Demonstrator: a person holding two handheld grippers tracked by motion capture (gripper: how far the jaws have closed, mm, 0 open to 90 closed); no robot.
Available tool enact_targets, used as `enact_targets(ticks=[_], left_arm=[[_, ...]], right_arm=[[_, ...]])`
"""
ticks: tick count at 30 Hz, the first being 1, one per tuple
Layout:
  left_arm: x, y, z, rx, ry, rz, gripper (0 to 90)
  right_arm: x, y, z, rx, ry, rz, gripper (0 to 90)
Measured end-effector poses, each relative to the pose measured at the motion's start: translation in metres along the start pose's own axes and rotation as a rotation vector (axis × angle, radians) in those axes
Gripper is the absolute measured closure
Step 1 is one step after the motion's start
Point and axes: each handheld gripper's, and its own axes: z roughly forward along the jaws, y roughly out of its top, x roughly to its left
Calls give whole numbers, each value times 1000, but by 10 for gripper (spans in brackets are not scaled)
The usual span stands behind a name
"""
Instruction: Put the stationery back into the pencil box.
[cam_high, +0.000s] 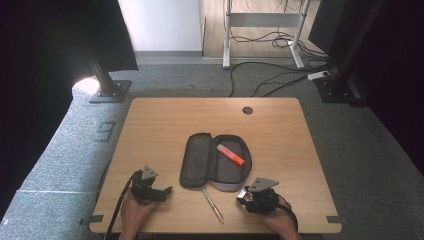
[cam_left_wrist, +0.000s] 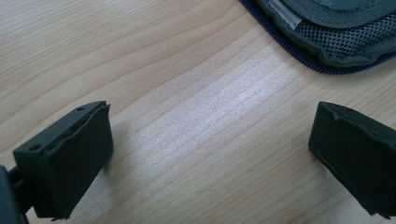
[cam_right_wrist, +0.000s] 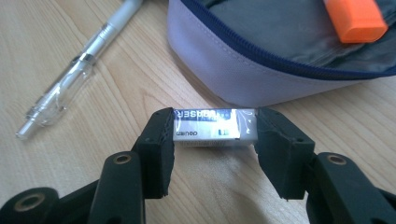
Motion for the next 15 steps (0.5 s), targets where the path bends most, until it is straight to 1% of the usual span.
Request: enact_targets(ticks=[9,15], left_arm=[[0,0,0,0,0,0,0],[0,0,0,0,0,0,0]], right_arm=[[-3,-1,-16,-22,10,18,479],[-4,3,-26,-37,4,21,479]])
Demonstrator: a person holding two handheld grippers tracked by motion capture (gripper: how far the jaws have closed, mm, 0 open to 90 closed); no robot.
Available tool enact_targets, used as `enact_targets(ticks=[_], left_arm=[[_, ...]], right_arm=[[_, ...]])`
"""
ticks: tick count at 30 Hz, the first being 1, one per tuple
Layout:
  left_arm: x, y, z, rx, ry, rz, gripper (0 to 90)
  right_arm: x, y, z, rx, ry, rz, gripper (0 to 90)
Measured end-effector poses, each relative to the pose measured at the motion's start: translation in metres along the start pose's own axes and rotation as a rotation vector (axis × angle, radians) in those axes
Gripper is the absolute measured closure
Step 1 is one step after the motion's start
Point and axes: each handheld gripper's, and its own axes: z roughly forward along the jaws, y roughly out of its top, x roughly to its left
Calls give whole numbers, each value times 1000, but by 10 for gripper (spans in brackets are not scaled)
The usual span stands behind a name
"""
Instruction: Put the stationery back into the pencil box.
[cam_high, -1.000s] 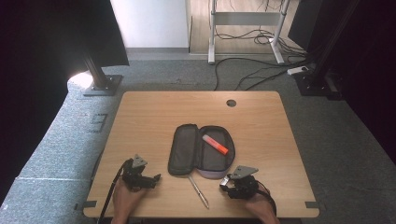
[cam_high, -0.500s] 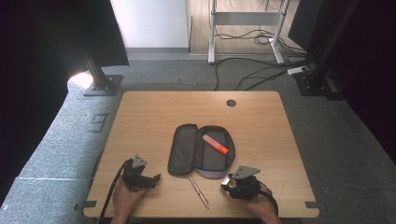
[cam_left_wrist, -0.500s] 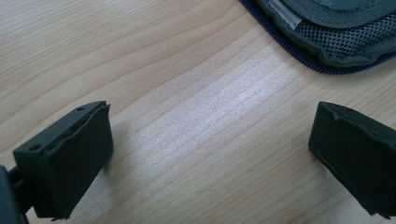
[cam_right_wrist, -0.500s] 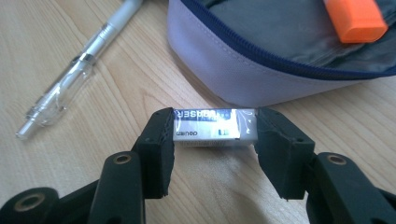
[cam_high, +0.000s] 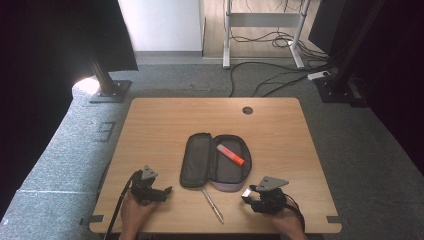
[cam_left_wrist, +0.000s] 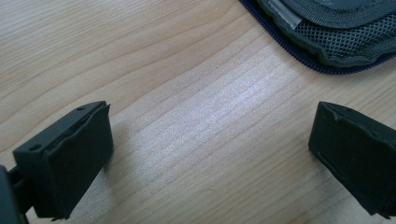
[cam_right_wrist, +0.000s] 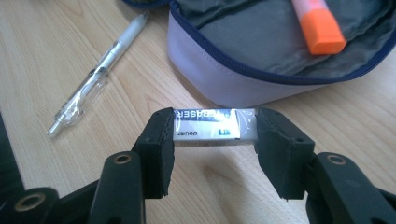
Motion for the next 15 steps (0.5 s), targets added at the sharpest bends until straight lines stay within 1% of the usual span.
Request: enact_targets(ticks=[15], left_arm=[[0,0,0,0,0,0,0]], right_arm=[[-8,11,-15,-46,-14,17,480]])
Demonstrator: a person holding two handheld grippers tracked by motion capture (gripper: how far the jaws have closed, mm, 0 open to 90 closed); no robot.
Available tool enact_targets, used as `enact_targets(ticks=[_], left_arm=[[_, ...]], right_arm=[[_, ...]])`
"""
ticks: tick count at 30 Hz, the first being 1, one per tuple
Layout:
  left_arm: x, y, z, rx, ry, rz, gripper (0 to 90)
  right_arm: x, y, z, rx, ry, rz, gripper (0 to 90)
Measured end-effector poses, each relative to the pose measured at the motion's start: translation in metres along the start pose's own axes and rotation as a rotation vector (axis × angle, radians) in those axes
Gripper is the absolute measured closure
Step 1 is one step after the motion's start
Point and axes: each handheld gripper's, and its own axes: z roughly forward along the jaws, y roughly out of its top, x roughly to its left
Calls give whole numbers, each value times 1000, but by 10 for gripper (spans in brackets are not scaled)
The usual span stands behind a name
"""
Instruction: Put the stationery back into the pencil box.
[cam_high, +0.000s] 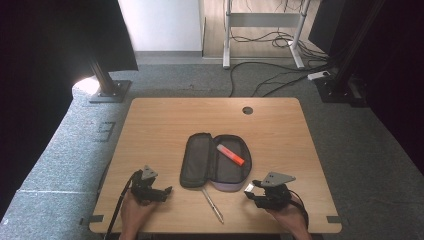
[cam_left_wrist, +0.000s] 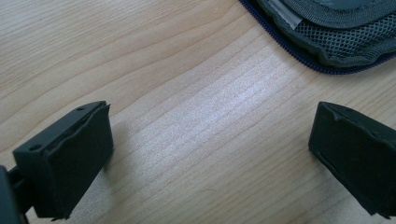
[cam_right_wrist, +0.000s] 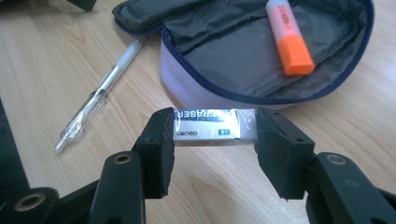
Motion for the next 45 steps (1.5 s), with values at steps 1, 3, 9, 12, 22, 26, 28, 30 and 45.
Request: enact_targets(ticks=[1,3,9,12,22,26,28,30,45], left_arm=[[0,0,0,0,0,0,0],[0,0,0,0,0,0,0],[0,0,0,0,0,0,0],[0,0,0,0,0,-1,0],[0,0,0,0,0,0,0],[0,0,0,0,0,0,0],[0,0,0,0,0,0,0],[0,0,0,0,0,0,0],[0,0,0,0,0,0,0]], right_arm=[[-1,1,-1,-1,0,0,479],[-2,3,-1,-5,-1,0,480],[-5,7,-2,-14,-5,4,480],[-7,10,-1,-15,-6,2,480],[-13,17,3,-22,0,8,480],[-16,21,5,-23,-9,-1,480],[-17,23,6,-20,-12,-1,480],[-19,24,8,-20,-14,-3,480],[-27,36,25,-4,-22,-17,480]])
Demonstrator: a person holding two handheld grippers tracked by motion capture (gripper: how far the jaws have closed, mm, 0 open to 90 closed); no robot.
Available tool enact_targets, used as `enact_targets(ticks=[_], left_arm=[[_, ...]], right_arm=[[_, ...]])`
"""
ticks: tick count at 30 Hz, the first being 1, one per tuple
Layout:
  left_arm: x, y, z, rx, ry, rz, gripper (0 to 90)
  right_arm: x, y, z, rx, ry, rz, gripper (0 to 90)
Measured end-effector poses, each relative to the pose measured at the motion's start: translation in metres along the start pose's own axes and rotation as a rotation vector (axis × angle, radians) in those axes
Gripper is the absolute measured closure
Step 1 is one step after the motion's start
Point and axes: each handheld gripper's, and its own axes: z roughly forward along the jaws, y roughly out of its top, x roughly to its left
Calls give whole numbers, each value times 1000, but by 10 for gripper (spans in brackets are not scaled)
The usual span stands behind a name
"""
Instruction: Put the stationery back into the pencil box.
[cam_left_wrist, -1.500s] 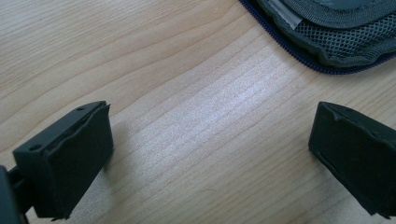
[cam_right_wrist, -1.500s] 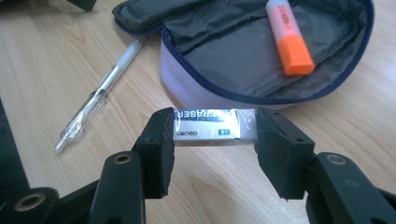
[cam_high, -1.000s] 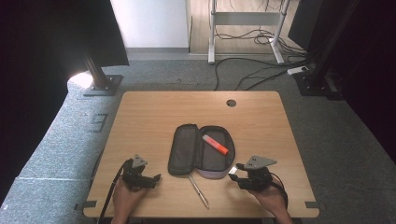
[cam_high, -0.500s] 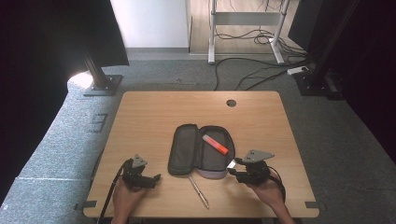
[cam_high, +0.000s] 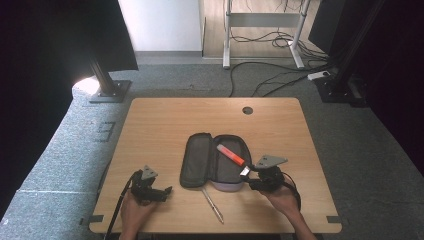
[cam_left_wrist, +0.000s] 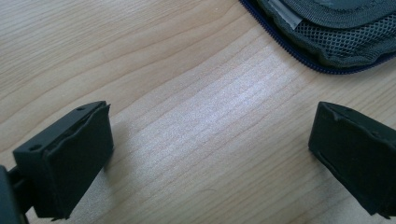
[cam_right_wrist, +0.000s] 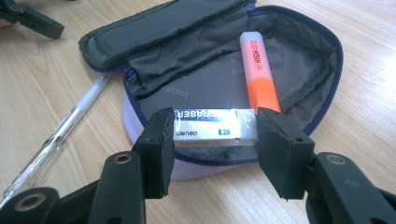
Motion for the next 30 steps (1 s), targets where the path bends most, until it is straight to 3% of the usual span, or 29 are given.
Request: enact_targets(ticks=[30], left_arm=[[0,0,0,0,0,0,0]], right_arm=[[-6,23,40,1,15,-20,480]])
